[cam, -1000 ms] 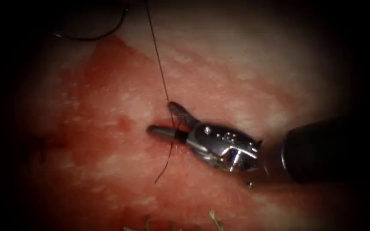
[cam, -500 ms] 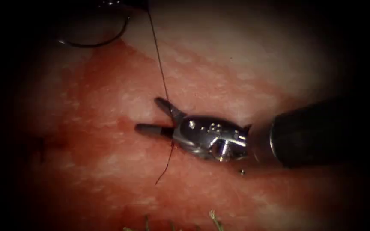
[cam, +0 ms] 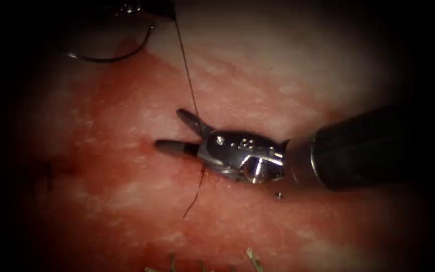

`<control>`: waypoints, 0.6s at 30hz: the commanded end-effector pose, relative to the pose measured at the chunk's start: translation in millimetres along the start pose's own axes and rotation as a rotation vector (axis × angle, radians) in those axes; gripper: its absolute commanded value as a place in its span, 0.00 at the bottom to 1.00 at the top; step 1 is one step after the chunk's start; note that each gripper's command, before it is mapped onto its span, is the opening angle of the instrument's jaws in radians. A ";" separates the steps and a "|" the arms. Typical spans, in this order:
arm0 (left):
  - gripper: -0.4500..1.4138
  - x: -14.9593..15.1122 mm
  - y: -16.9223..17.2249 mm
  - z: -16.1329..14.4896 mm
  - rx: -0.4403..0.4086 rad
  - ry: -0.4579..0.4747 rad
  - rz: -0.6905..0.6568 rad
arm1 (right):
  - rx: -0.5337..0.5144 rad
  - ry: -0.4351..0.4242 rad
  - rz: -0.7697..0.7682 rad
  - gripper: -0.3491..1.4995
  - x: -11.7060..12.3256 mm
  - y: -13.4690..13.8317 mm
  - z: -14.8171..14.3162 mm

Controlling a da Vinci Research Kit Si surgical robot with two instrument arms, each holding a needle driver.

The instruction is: Wound Closure

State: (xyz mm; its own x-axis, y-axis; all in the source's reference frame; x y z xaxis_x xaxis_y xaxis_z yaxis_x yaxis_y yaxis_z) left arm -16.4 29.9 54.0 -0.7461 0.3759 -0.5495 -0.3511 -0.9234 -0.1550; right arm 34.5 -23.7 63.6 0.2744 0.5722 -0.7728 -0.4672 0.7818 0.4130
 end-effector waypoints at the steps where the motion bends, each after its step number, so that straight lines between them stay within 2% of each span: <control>1: 0.00 0.1 0.3 0.7 -0.001 0.000 0.001 | 0.008 0.000 -0.001 0.86 -0.9 -0.7 0.4; 3: 0.00 0.1 0.3 0.6 -0.002 -0.001 0.001 | 0.026 -0.001 -0.008 0.79 -1.1 -0.7 0.4; 4: 0.00 0.2 0.4 0.6 -0.002 -0.001 0.001 | 0.037 -0.003 -0.010 0.69 -1.1 -0.7 0.3; 5: 0.00 0.2 0.4 0.6 -0.002 -0.001 0.007 | 0.053 -0.001 -0.015 0.37 -1.2 -0.8 0.1; 6: 0.00 0.2 0.5 0.6 -0.001 -0.001 0.006 | 0.065 0.001 -0.031 0.10 -1.3 -0.9 -0.1; 7: 0.00 0.2 0.6 0.5 -0.001 -0.001 0.006 | 0.066 0.001 -0.039 0.00 -1.3 -1.0 -0.2; 16: 0.00 0.3 0.6 0.2 0.002 0.006 0.005 | 0.071 -0.011 -0.067 0.00 -1.0 -1.2 -0.3; 18: 0.00 0.3 0.4 0.2 0.003 0.008 0.004 | 0.070 0.020 -0.065 0.00 -0.7 -0.7 -1.0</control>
State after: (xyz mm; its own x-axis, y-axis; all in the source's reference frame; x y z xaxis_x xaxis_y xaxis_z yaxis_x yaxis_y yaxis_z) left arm -16.3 29.8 53.3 -0.7437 0.3711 -0.5560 -0.3501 -0.9248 -0.1488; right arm 33.6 -24.0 62.8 0.2790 0.5115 -0.8128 -0.3874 0.8344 0.3921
